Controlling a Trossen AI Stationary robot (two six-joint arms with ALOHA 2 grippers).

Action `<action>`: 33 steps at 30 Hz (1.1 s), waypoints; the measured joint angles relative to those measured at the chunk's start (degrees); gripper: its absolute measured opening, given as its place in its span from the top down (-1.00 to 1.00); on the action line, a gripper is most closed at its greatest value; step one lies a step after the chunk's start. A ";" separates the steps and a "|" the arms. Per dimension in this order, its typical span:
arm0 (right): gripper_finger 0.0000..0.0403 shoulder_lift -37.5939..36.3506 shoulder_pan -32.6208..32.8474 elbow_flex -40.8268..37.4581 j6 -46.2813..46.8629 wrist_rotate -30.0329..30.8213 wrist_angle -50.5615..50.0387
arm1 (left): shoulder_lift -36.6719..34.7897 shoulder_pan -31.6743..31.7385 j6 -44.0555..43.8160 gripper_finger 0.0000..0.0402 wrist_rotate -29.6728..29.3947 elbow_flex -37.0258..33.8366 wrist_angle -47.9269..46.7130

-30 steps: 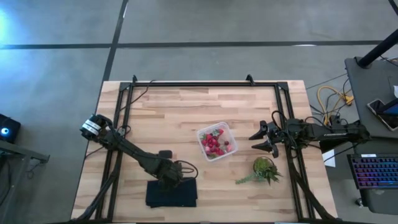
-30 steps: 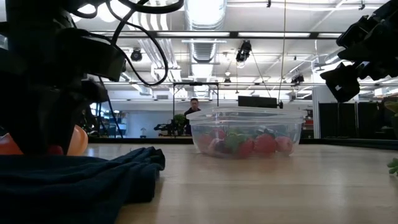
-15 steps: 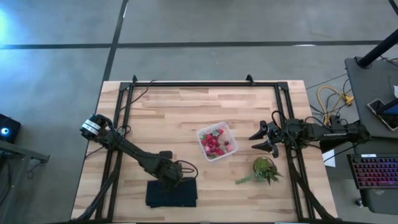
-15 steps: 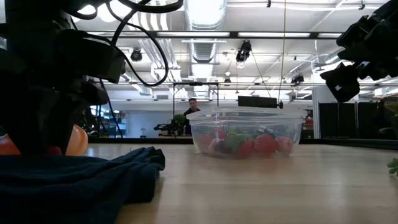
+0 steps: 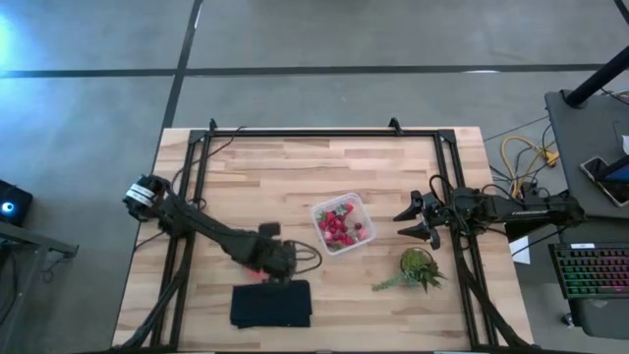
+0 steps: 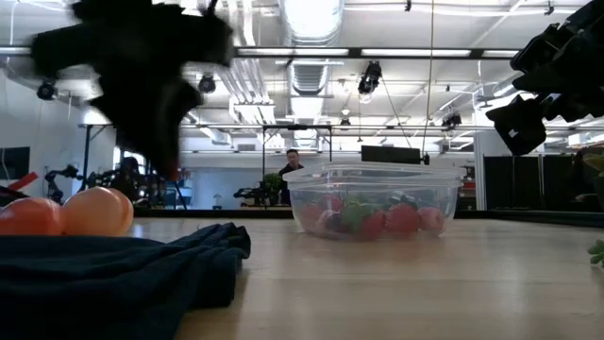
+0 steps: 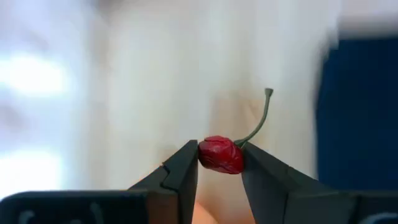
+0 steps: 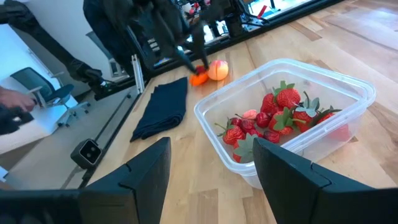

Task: Pick and placing Produce into tupperware
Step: Put the red cherry into the container, then put the light pink peach into the container

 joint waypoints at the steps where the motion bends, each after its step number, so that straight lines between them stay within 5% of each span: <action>1: -0.09 0.00 0.01 0.00 0.00 0.00 0.01 | -0.54 0.86 1.56 0.51 -2.57 1.40 0.26; 4: -0.09 0.00 0.00 0.00 0.00 0.00 0.00 | -1.73 4.17 6.38 0.51 -8.69 5.81 1.14; 8: -0.09 0.00 0.00 0.00 0.01 0.00 0.00 | -1.72 10.12 13.97 0.51 -8.89 9.25 7.39; 15: -0.09 0.00 0.02 0.00 0.00 0.00 0.00 | 1.52 20.97 14.75 0.50 5.95 9.51 29.53; 19: -0.09 -0.07 0.00 0.00 0.00 0.01 -0.02 | 4.48 24.32 5.80 0.43 9.99 10.52 29.38; 27: -0.09 -0.07 0.00 0.00 0.00 0.02 0.00 | 5.71 23.56 4.20 0.05 11.46 10.48 30.34; 33: -0.09 -0.02 0.00 0.00 0.00 0.00 0.00 | 1.05 21.86 4.25 -0.08 12.21 10.47 19.33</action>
